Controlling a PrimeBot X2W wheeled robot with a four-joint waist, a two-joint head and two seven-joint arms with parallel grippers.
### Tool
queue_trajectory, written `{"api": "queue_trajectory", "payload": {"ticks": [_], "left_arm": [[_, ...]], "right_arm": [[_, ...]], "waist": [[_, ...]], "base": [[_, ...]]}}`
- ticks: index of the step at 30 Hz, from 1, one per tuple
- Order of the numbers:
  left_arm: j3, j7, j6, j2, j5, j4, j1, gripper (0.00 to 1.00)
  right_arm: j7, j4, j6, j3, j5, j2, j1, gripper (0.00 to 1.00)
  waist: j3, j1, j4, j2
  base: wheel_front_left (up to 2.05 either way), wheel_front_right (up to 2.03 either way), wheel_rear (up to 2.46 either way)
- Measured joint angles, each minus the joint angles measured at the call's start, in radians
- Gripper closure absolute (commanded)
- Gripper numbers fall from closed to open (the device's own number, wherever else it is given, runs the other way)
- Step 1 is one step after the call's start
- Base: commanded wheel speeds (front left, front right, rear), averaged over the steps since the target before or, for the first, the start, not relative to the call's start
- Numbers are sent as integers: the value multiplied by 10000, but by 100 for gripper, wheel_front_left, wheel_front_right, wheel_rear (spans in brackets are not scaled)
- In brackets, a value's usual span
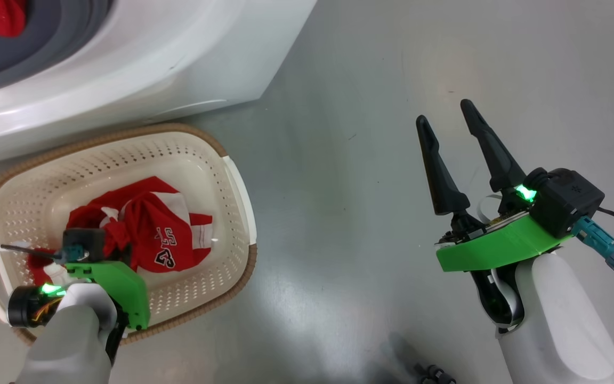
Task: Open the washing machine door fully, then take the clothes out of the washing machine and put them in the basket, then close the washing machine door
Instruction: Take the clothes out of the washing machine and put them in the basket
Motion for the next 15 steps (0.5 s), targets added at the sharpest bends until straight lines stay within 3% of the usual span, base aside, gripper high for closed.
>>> {"api": "queue_trajectory", "payload": {"ticks": [1,2,15], "left_arm": [[2,-2,0,-2,-17,0,-3,7],[2,-2,0,-2,-27,4,-7,0],[67,-493,-2,-205,-631,36,-20,0]], "right_arm": [[0,0,0,-2,0,-2,1,0],[0,6,0,0,0,0,1,0],[0,136,0,-90,-17,-21,66,0]], "waist": [[-24,0,11,0],[-49,0,23,0],[-679,0,352,0]], "base": [[0,0,0],[0,0,0],[0,0,0]]}}
